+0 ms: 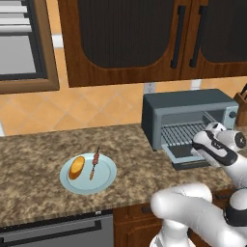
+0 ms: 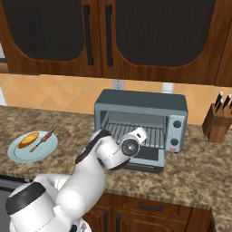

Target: Pick up the kebab skewer and baguette bread, and place them inside the toaster oven. Close the toaster oven door and start by setting the timer.

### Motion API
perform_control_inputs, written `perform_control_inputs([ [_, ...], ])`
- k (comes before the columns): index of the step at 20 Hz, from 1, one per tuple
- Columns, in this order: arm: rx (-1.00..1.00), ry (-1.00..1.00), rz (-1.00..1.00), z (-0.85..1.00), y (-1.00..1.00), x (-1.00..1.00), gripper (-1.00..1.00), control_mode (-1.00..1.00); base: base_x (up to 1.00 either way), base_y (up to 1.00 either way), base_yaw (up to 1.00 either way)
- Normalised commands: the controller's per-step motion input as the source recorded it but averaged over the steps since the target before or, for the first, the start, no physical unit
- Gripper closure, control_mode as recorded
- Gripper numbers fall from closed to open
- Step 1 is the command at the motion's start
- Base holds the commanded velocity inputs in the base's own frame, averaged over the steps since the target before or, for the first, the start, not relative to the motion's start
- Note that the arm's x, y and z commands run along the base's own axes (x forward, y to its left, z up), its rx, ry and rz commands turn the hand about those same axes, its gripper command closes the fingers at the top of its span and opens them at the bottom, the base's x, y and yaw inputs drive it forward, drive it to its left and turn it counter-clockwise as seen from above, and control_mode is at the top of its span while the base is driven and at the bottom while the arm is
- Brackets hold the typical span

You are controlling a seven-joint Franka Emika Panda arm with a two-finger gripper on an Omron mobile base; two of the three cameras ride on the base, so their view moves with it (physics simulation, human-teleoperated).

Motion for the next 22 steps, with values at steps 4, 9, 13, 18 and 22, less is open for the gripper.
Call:
perform_control_inputs([
  [4,0.24,0.24,-0.06,0.28,-0.25,-0.86,1.0,-1.0,0.0,0.0,0.0],
  [9,0.24,0.27,-0.05,0.61,-0.2,-0.63,1.0,-1.0,0.0,0.0,0.0],
  [13,0.25,0.3,-0.02,1.0,-0.08,-0.87,1.0,-1.0,0.0,0.0,0.0],
  [18,0.22,0.31,-0.06,1.0,0.01,-0.67,1.0,-1.0,0.0,0.0,0.0],
  [22,0.09,0.21,-0.18,0.32,0.81,-0.32,1.0,-1.0,0.0,0.0,0.0],
])
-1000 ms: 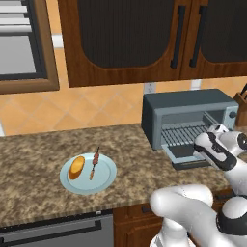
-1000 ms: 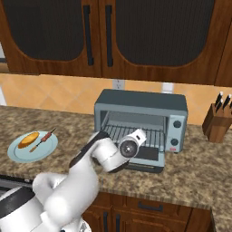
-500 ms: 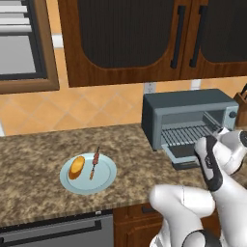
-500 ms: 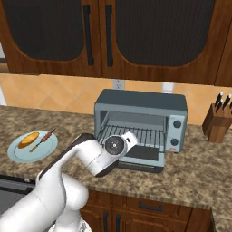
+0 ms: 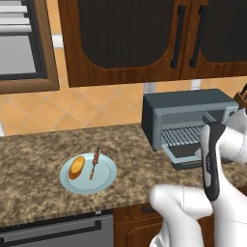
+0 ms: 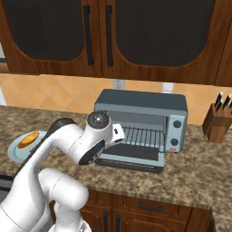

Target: Pick up the kebab skewer and baguette bread, and place them inside the toaster oven. Close the toaster oven door and start by setting the timer.

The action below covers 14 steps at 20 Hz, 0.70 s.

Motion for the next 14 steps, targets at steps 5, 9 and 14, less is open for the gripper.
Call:
perform_control_inputs([
  [5,0.0,0.07,-0.09,0.05,1.0,-0.12,1.0,-1.0,0.0,0.0,0.0],
  [9,0.0,0.0,-0.33,0.0,1.0,-0.05,1.0,-1.0,0.0,0.0,0.0],
  [14,0.0,0.0,-0.41,0.0,1.0,0.0,1.0,-1.0,0.0,0.0,0.0],
])
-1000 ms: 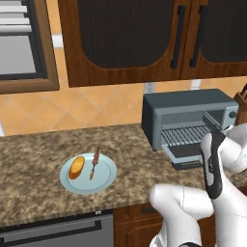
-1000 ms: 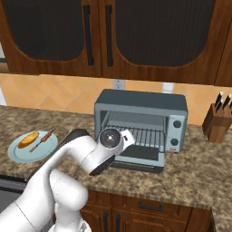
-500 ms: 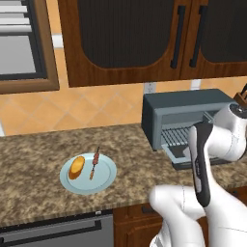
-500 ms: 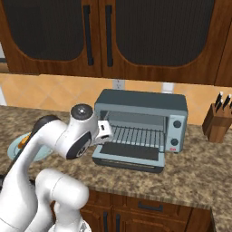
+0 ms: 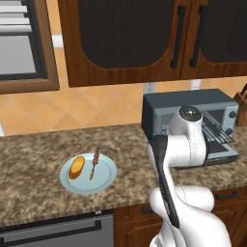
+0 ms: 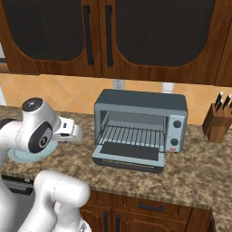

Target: Pick up the kebab skewer and baguette bread, and place them inside the toaster oven. Close the toaster oven door and start by setting the timer.

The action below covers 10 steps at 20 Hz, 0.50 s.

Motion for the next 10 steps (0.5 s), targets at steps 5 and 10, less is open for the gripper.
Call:
perform_control_inputs([
  [5,0.0,0.0,-0.34,0.0,1.0,0.09,1.0,-1.0,0.0,0.0,0.0],
  [10,0.02,0.0,-0.29,-0.21,1.0,0.3,-1.0,-1.0,0.0,0.0,0.0],
])
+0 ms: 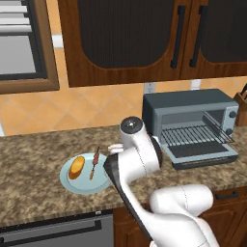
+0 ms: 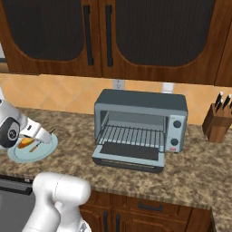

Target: Pick up the kebab skewer and baguette bread, and place them inside the toaster oven. Close the toaster oven door and start by setting the timer.

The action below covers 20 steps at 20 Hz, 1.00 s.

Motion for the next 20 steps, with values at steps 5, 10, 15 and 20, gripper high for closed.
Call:
perform_control_inputs([
  [5,0.07,0.05,-0.07,-0.35,1.0,0.57,-1.0,-1.0,0.0,0.0,0.0],
  [10,0.13,0.27,0.04,-0.2,0.15,0.44,-1.0,-1.0,0.0,0.0,0.0],
  [15,0.04,0.25,0.04,-0.39,0.53,0.39,-1.0,-1.0,0.0,0.0,0.0],
  [20,0.0,0.13,0.0,-0.52,0.53,0.26,-1.0,-1.0,0.0,0.0,0.0],
])
